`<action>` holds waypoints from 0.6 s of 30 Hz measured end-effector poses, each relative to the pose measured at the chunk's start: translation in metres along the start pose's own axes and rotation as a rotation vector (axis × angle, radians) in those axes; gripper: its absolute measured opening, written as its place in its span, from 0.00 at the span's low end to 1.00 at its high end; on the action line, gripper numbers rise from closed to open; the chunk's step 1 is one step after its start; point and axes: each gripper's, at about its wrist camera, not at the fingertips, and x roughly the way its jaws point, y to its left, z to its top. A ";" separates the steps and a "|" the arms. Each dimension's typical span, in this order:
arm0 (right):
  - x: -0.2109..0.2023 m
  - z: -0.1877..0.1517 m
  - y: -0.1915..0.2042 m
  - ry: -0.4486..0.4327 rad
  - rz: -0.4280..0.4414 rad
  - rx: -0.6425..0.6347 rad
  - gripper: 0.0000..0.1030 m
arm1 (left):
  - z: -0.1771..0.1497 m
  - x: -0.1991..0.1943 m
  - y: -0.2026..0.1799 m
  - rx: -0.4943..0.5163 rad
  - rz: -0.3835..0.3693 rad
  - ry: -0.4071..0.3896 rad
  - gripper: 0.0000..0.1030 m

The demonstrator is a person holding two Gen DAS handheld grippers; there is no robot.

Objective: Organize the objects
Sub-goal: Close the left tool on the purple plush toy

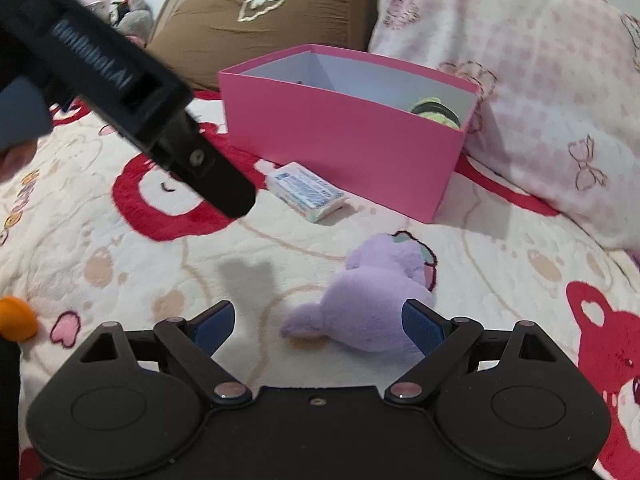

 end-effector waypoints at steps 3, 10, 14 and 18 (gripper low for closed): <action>0.008 -0.001 -0.006 0.021 -0.032 0.025 0.90 | -0.001 0.017 -0.005 0.012 0.008 0.002 0.94; 0.023 -0.008 -0.021 0.059 -0.036 0.097 0.90 | -0.006 0.056 -0.015 -0.012 -0.052 0.023 0.87; 0.028 -0.008 -0.026 0.053 -0.023 0.144 0.90 | -0.011 0.072 -0.022 -0.038 -0.106 -0.011 0.72; 0.034 -0.013 -0.033 0.049 -0.021 0.202 0.90 | -0.017 0.082 -0.025 -0.063 -0.133 -0.030 0.57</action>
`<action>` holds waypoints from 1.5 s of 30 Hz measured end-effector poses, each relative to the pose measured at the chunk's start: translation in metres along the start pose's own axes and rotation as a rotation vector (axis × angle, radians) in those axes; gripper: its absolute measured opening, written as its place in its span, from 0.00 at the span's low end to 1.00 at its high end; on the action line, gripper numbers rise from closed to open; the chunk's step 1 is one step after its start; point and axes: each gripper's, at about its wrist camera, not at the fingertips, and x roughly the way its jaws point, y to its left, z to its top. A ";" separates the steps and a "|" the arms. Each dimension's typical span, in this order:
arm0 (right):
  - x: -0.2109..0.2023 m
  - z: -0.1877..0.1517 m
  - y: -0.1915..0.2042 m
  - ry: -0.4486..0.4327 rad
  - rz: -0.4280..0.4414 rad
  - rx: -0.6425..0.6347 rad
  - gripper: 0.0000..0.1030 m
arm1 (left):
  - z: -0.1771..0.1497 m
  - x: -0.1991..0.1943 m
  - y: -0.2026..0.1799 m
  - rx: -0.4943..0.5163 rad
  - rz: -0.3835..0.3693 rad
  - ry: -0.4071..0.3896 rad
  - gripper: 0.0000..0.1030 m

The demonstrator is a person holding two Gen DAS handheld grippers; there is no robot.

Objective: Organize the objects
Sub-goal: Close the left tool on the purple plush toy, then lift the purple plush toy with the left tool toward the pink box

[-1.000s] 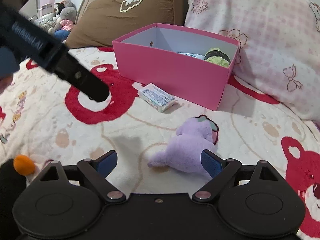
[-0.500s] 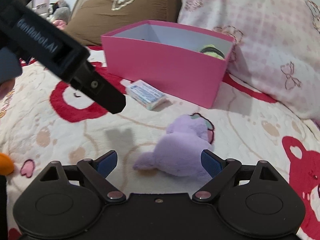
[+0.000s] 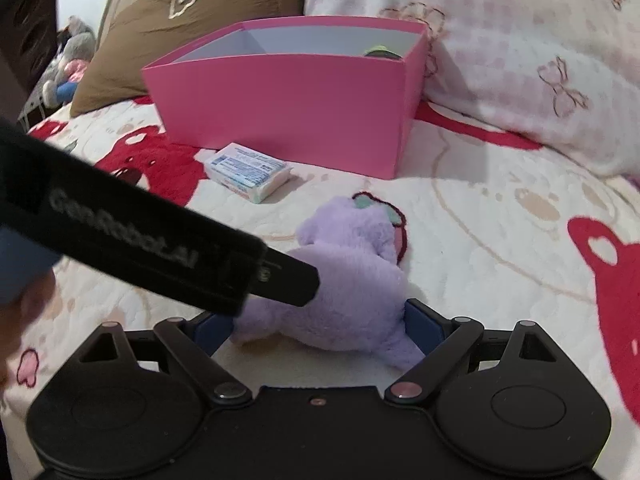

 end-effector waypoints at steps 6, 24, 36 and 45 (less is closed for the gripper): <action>0.004 -0.005 -0.004 -0.020 -0.001 0.049 0.90 | -0.003 0.000 0.000 -0.017 -0.034 -0.015 0.40; -0.001 -0.007 0.011 -0.054 -0.085 0.075 0.72 | -0.006 -0.009 -0.004 -0.048 -0.048 -0.023 0.29; -0.007 -0.003 0.038 -0.044 -0.094 0.053 0.71 | -0.010 -0.033 0.007 -0.073 -0.020 -0.004 0.29; -0.016 0.004 0.062 -0.033 -0.063 0.079 0.71 | -0.009 -0.063 0.014 -0.060 0.025 0.035 0.28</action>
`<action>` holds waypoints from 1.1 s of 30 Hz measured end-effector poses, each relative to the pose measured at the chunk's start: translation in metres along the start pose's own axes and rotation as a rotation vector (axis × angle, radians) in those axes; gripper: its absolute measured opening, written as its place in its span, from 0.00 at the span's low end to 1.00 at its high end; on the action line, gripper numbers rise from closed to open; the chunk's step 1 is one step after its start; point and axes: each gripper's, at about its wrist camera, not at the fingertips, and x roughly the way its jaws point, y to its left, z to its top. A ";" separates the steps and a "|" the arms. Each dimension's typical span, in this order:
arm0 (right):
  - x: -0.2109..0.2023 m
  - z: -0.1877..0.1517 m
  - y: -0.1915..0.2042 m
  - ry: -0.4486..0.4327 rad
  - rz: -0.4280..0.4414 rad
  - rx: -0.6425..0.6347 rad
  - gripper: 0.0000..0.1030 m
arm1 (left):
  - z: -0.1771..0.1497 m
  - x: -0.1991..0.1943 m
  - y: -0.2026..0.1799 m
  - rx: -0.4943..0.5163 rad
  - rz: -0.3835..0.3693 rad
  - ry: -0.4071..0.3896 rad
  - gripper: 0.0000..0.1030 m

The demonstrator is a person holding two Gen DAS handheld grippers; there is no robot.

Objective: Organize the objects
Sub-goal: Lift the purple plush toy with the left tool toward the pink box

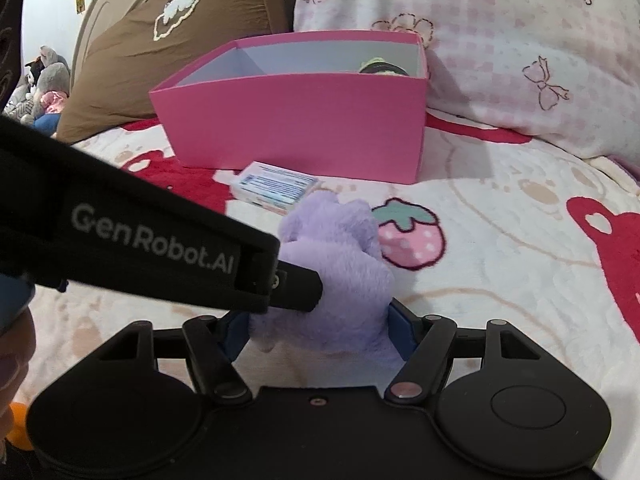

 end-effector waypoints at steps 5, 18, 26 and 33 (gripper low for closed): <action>-0.010 0.001 0.017 0.018 0.017 -0.021 0.71 | 0.003 -0.019 0.008 -0.016 0.003 0.065 0.29; -0.042 0.023 0.054 0.007 0.071 -0.033 0.71 | 0.011 -0.082 0.009 0.032 0.043 0.044 0.28; -0.062 0.042 0.066 -0.031 0.117 -0.044 0.71 | 0.017 -0.118 0.008 0.069 0.063 0.002 0.28; -0.071 0.060 0.076 -0.031 0.148 -0.030 0.71 | 0.026 -0.139 0.008 0.085 0.084 -0.024 0.28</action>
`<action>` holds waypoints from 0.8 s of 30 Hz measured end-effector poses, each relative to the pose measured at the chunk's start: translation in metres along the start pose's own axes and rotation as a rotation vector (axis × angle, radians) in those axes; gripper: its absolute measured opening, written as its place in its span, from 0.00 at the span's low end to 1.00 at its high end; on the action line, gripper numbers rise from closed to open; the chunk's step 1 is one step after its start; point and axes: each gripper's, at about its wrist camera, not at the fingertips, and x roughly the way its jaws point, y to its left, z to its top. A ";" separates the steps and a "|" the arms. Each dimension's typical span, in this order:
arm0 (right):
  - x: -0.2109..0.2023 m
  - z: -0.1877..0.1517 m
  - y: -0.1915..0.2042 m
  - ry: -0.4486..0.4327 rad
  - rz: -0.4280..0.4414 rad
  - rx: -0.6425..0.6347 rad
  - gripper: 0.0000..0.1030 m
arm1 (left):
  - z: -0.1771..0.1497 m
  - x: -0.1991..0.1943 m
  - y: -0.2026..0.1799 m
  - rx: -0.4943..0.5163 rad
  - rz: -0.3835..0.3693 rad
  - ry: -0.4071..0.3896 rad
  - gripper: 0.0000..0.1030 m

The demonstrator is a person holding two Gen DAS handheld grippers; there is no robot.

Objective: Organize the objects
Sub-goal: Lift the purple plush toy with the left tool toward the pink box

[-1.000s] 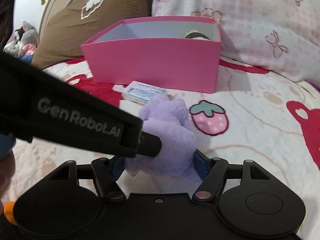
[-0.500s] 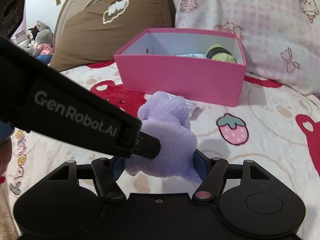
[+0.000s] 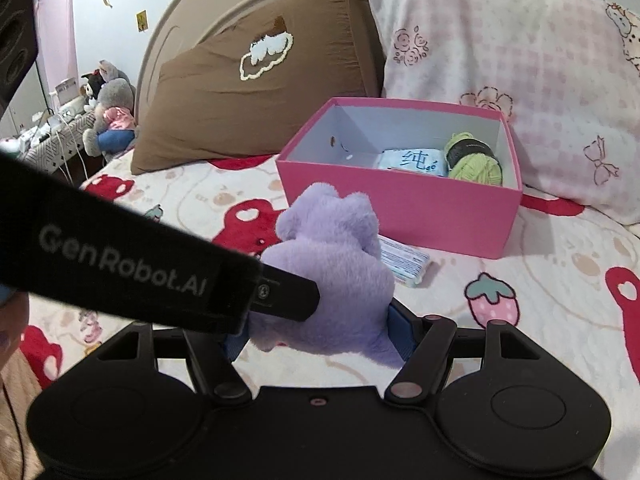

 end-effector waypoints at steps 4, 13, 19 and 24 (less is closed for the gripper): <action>-0.001 0.011 0.006 -0.004 0.000 -0.022 0.71 | 0.009 -0.011 0.004 0.001 0.004 -0.017 0.28; 0.001 0.041 0.013 -0.019 0.014 -0.034 0.71 | 0.032 -0.027 0.012 0.014 0.021 -0.055 0.29; 0.003 0.061 0.013 -0.006 0.016 -0.019 0.71 | 0.049 -0.030 0.013 0.030 0.023 -0.058 0.29; 0.007 0.079 0.008 0.022 0.026 -0.009 0.71 | 0.062 -0.029 0.015 0.037 0.023 -0.064 0.29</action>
